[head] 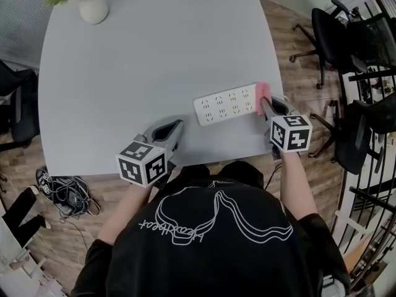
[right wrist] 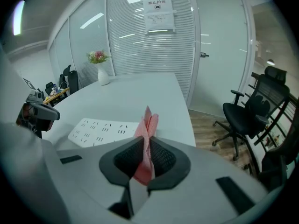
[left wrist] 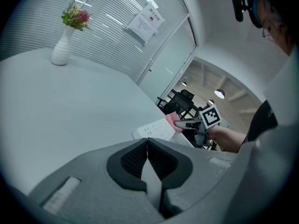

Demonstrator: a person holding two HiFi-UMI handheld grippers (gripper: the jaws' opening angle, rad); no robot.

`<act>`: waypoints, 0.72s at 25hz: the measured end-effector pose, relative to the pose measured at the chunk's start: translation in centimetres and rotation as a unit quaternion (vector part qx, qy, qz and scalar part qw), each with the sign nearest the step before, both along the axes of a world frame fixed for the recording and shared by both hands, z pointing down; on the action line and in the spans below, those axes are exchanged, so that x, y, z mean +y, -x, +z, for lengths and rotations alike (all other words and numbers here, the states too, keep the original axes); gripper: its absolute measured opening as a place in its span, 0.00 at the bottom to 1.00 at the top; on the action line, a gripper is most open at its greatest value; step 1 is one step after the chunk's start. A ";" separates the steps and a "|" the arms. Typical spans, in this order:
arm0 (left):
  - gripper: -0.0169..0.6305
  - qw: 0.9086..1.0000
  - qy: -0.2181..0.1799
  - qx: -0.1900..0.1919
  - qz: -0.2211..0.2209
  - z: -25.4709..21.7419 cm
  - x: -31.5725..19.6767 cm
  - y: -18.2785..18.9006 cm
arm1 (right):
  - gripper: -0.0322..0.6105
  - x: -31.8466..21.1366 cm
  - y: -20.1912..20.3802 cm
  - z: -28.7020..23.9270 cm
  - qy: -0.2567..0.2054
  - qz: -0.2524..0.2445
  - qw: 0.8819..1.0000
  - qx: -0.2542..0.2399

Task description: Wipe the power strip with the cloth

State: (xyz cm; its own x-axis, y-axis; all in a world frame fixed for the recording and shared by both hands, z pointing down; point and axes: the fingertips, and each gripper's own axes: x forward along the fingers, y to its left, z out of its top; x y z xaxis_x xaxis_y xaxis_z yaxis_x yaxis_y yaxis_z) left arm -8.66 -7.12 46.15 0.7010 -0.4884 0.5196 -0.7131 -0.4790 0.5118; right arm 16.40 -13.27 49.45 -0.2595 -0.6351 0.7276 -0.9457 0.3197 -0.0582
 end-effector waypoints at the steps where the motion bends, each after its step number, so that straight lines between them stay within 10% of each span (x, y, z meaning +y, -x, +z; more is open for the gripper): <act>1: 0.05 1.000 0.000 0.000 0.000 0.1 0.0 0.0 | 0.12 0.0 -0.3 0.0 -0.003 0.004 1.000 0.000; 18: 0.05 1.000 -0.006 0.004 0.001 -0.4 -0.7 0.5 | 0.12 -0.4 -1.3 -1.9 -0.030 0.049 0.997 -0.047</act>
